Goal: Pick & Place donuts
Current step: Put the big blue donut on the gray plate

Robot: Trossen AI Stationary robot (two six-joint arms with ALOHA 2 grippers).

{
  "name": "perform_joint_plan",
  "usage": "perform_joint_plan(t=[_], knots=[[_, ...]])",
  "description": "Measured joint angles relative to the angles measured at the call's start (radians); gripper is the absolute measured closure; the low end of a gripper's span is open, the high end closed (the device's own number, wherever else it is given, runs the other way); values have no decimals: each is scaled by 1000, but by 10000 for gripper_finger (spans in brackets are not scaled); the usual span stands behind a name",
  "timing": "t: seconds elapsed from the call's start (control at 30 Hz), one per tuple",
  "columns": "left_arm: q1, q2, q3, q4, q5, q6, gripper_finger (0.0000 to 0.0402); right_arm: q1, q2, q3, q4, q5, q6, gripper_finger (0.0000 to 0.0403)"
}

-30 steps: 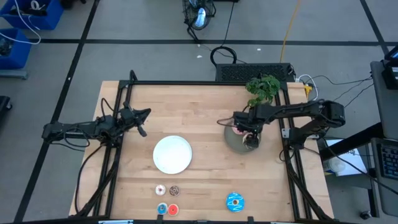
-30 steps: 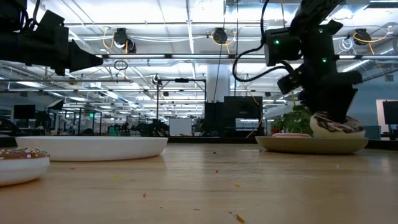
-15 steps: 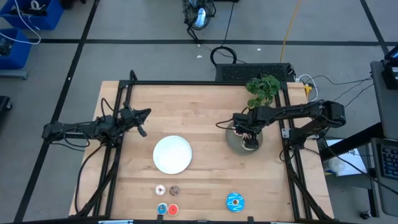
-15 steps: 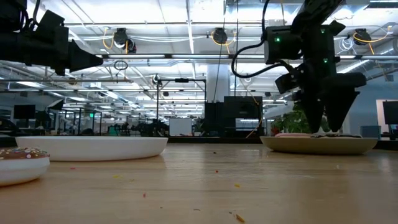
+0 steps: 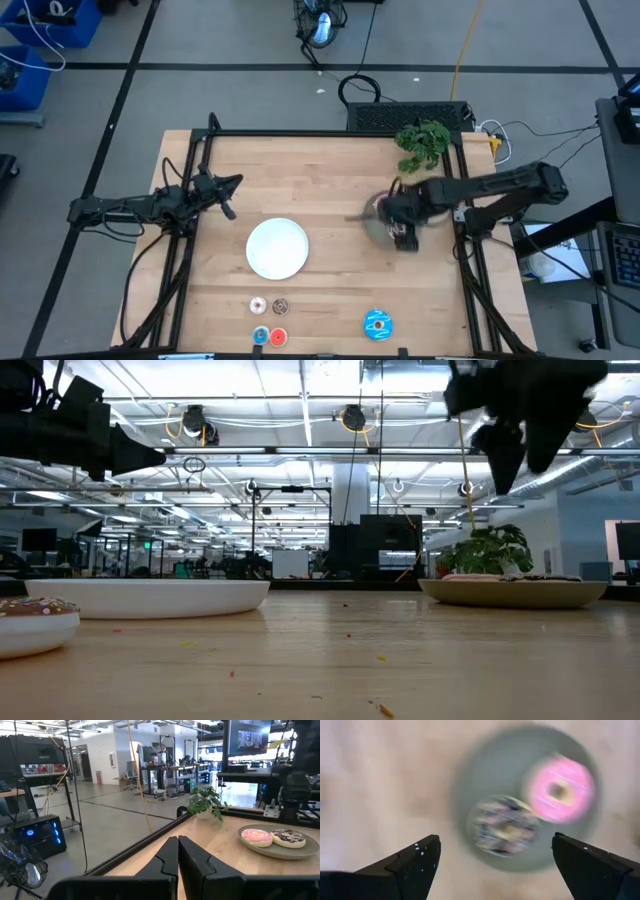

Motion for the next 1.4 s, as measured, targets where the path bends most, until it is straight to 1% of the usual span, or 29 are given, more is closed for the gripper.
perform_joint_plan(t=[0.07,0.17,0.23,0.33,0.43,0.53,0.6,0.7,0.77,1.0,1.17,1.4], knots=[[0,0,0,0,0,0,385,90,11,27,23,-11,67,56],[0,0,0,0,0,-8,385,213,38,37,28,11,156,86],[0,0,0,0,0,-17,385,275,64,38,30,12,198,116],[0,0,0,7,0,-24,385,354,107,37,79,16,246,176],[0,0,0,9,0,-24,385,410,147,37,154,14,253,244],[0,0,0,9,0,-23,385,441,166,37,218,12,252,309],[0,0,0,9,0,-21,385,450,167,37,260,12,244,347],[0,0,0,8,0,-20,385,453,166,37,334,11,220,389],[0,0,0,8,0,-21,385,457,166,37,370,11,193,398],[0,0,0,7,0,-10,385,457,166,37,465,9,122,381],[0,0,0,5,0,0,385,456,166,37,495,9,106,389],[0,0,0,6,0,-14,385,468,166,36,485,15,93,402]])
